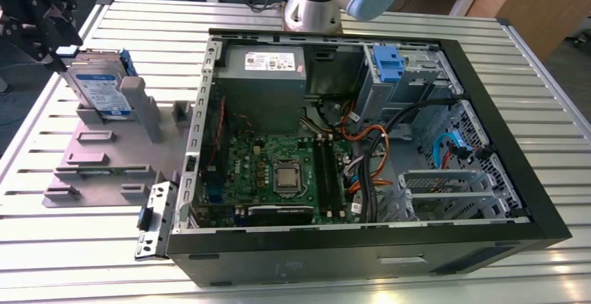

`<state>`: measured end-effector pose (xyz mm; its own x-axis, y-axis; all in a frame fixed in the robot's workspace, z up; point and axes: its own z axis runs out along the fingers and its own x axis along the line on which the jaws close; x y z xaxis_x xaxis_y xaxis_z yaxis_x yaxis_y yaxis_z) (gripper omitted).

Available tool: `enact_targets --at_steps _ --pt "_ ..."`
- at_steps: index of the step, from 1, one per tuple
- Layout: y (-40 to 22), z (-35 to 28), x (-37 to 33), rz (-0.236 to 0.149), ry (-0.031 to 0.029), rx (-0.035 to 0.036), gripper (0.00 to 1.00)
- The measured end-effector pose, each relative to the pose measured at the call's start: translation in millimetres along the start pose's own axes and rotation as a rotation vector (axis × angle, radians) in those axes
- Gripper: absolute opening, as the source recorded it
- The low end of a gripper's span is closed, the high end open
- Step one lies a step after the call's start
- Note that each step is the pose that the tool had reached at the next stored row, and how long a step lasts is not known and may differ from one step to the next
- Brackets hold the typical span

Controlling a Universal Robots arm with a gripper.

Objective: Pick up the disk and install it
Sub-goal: 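Pick up the disk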

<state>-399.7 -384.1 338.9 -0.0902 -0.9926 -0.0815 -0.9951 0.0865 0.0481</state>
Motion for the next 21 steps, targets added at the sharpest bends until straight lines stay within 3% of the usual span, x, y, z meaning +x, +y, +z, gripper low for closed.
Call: enact_targets --at_steps 21 --pt "10.2 6.4 -14.6 0.000 -0.0003 -0.0001 0.59"
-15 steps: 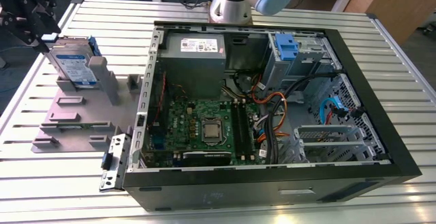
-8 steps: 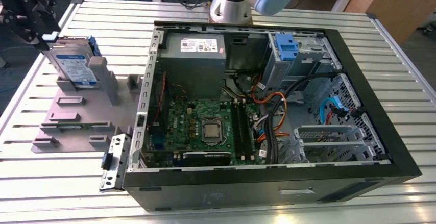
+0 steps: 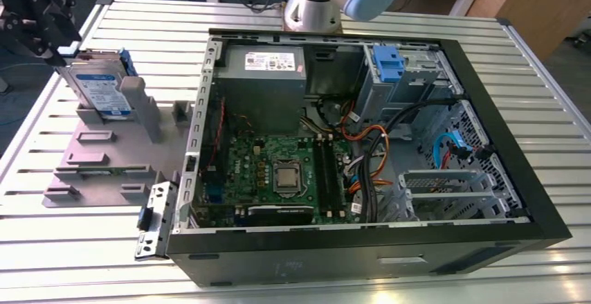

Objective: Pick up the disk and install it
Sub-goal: 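Pick up the disk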

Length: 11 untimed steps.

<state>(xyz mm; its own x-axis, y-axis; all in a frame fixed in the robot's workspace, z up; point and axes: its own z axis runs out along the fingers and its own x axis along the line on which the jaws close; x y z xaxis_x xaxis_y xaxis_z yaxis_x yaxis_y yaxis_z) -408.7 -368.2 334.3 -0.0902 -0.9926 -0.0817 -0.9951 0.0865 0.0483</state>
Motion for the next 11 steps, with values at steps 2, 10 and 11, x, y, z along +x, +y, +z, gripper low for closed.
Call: enact_targets --at_steps 2,10,11 --pt "1.0 0.9 -2.0 0.000 -0.0001 0.0001 0.59" --pt "4.0 4.9 -6.9 0.000 0.0000 0.0001 0.59" --pt "4.2 5.3 -7.4 0.000 0.0000 0.0000 0.59"
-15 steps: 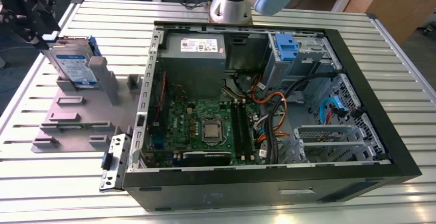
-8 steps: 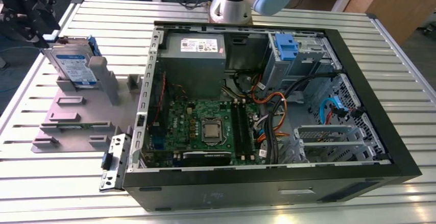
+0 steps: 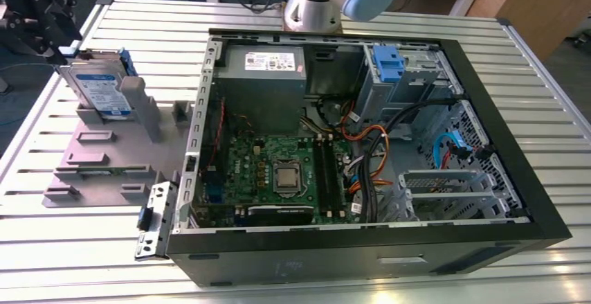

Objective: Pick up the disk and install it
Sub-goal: 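Pick up the disk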

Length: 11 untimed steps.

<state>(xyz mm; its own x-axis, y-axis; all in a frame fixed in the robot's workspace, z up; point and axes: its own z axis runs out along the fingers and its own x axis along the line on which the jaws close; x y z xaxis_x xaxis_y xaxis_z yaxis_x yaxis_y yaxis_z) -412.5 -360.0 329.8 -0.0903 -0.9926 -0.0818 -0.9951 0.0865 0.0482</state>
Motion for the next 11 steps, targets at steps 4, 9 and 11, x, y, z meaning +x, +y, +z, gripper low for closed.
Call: enact_targets --at_steps 4,9,11 --pt "0.3 2.0 -1.0 0.000 0.0001 -0.0001 0.59" --pt "0.1 7.6 -0.6 0.000 0.0000 0.0000 0.59" --pt "0.0 9.4 -0.5 0.000 -0.0001 0.0001 0.59"
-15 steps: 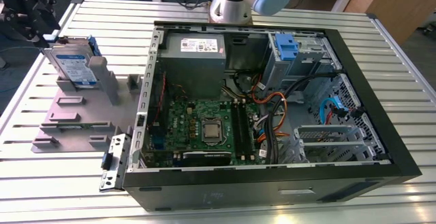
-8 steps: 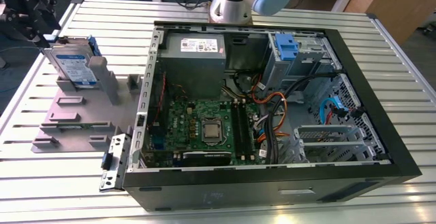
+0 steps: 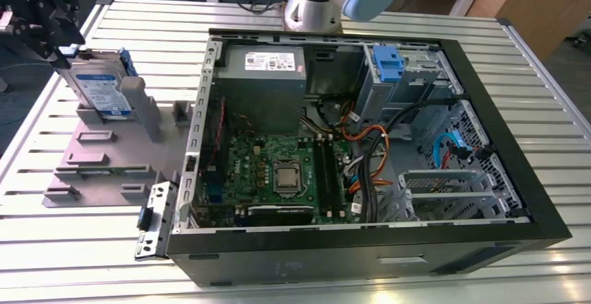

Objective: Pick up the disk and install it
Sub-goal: 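Pick up the disk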

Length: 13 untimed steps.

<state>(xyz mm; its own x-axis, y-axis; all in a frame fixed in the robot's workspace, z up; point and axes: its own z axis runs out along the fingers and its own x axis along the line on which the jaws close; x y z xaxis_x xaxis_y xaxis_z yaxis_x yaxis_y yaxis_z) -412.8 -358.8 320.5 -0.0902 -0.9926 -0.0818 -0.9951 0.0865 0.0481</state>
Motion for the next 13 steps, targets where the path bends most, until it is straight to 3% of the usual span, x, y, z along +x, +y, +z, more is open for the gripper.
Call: enact_targets --at_steps 3,7,13 --pt "-0.1 1.6 0.1 -0.006 0.0004 -0.0006 0.59" --pt "-0.1 3.3 0.3 -0.059 0.0029 -0.0049 0.59" --pt "0.0 6.6 0.6 -0.062 0.0019 -0.0051 0.59"
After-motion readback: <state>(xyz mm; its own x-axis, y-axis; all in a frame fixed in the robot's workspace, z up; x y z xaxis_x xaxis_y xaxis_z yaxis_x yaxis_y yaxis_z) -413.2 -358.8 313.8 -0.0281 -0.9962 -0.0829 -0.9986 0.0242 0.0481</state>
